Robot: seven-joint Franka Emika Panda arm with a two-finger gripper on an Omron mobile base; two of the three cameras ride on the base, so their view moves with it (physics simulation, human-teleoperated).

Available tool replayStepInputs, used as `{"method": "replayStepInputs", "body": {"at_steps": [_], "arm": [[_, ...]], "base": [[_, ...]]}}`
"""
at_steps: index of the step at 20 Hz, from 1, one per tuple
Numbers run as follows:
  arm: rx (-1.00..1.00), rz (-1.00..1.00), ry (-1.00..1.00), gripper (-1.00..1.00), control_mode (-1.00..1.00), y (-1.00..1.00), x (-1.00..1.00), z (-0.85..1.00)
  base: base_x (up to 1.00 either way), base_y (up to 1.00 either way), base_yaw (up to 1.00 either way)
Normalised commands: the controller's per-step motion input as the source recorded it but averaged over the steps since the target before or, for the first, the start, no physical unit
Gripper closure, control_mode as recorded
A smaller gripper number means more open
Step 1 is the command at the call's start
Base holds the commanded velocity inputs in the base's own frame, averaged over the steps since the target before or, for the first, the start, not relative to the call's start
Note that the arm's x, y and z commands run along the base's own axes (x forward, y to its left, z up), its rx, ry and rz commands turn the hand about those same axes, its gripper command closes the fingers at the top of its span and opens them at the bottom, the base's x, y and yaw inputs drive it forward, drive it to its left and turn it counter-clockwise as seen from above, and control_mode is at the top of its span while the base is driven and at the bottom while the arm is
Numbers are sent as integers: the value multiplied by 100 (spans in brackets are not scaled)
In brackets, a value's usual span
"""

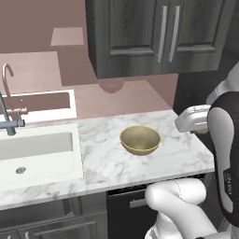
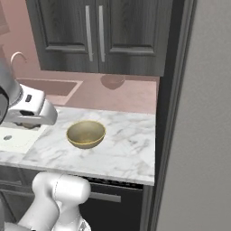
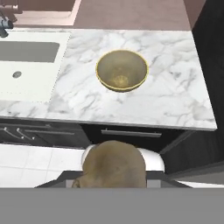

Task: Take the lemon, garlic, and corn from the freezer and place them in the bowl on the counter.

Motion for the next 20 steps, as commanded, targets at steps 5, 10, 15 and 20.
{"method": "replayStepInputs", "body": {"at_steps": [5, 10, 15, 20], "arm": [[0, 0, 14, 100, -100, 0, 84, -11], [0, 0, 23, 100, -100, 0, 70, -66], [-2, 0, 11, 100, -100, 1, 55, -95], [-2, 0, 0, 100, -100, 3, 47, -69]], "base": [[0, 0, 0], [0, 0, 0], [0, 0, 0], [0, 0, 0]]}}
